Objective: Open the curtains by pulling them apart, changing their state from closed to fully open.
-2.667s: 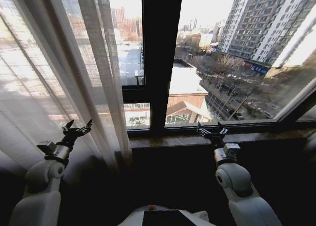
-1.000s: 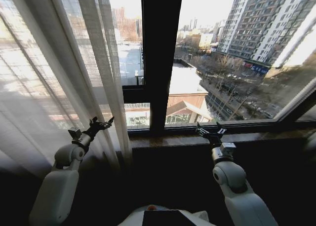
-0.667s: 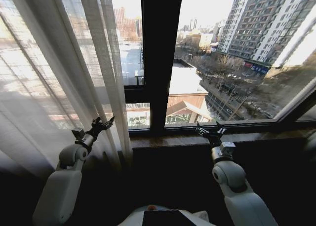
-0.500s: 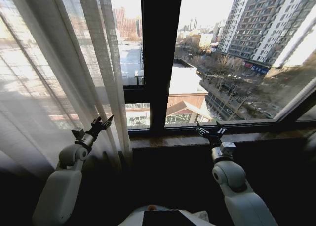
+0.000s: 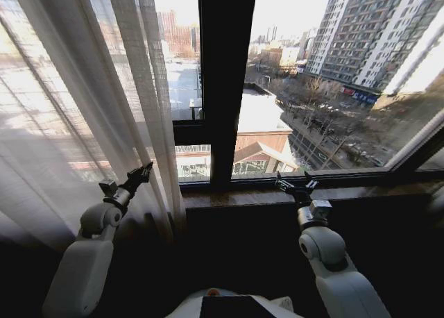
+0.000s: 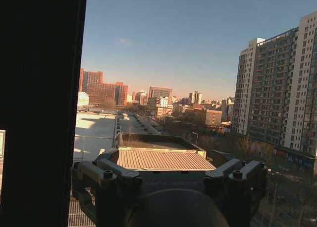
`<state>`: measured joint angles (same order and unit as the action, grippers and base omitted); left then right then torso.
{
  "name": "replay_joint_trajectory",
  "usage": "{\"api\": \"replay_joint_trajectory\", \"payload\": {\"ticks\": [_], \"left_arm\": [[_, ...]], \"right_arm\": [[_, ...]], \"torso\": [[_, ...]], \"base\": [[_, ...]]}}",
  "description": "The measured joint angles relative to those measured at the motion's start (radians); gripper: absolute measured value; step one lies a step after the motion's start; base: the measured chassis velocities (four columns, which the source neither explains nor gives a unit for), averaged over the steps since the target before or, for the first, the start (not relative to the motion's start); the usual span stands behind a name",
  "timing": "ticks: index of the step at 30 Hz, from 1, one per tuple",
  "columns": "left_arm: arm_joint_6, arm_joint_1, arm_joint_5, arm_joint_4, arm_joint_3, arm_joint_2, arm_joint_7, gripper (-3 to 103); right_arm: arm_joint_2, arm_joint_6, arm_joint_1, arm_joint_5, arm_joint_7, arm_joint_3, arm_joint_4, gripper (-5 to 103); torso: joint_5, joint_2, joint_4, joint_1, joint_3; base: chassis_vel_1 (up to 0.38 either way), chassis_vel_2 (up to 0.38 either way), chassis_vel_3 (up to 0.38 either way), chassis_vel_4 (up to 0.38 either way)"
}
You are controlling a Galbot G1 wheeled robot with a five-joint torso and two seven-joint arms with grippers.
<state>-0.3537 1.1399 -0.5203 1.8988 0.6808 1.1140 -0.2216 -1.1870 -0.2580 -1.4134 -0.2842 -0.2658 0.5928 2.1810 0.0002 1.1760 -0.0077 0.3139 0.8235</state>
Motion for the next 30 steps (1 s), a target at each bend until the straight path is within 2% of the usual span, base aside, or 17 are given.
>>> {"api": "replay_joint_trajectory", "payload": {"ticks": [4,7,19,30], "left_arm": [[0.0,0.018,0.0,0.026,0.017,0.006,0.012,0],[0.0,0.045,-0.002,0.054,0.043,0.013,0.029,0],[-0.003,0.097,-0.017,0.102,0.097,0.001,0.03,0],[-0.003,0.121,-0.017,0.116,0.113,0.01,0.037,0]], "right_arm": [[0.007,-0.004,0.004,-0.007,-0.001,-0.002,0.003,100],[0.009,-0.005,0.006,0.024,0.004,-0.006,0.003,100],[0.009,-0.003,0.008,0.053,0.016,-0.017,0.01,100],[0.004,-0.002,0.009,0.059,0.015,-0.024,0.012,100]], "torso": [[0.0,0.0,0.0,0.0,0.0],[0.0,0.0,0.0,0.0,0.0],[0.0001,0.0,0.0001,0.0,0.0],[0.0001,0.0,-0.0001,0.0,0.0]], "base": [[0.0,0.0,0.0,0.0],[0.0,0.0,0.0,0.0],[0.0,0.0,0.0,0.0],[0.12,0.105,-0.107,-0.126]]}}
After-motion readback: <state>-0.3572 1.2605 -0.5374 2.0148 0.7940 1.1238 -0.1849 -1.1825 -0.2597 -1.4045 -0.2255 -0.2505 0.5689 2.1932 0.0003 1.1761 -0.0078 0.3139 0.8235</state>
